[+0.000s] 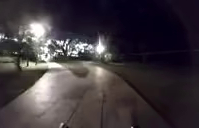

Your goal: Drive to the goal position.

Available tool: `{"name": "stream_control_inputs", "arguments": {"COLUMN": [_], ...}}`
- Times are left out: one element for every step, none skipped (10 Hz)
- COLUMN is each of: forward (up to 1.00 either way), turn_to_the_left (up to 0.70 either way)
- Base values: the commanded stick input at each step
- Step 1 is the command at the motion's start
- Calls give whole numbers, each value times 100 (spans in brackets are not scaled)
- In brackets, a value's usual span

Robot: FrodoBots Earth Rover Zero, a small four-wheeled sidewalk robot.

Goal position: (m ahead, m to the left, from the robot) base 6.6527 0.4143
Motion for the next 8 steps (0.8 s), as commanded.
{"name": "stream_control_inputs", "arguments": {"forward": [45, 45, 45, 45, 45, 45, 45, 45], "turn_to_the_left": [0, 0, 0, 0, 0, 0, 0, 0]}}
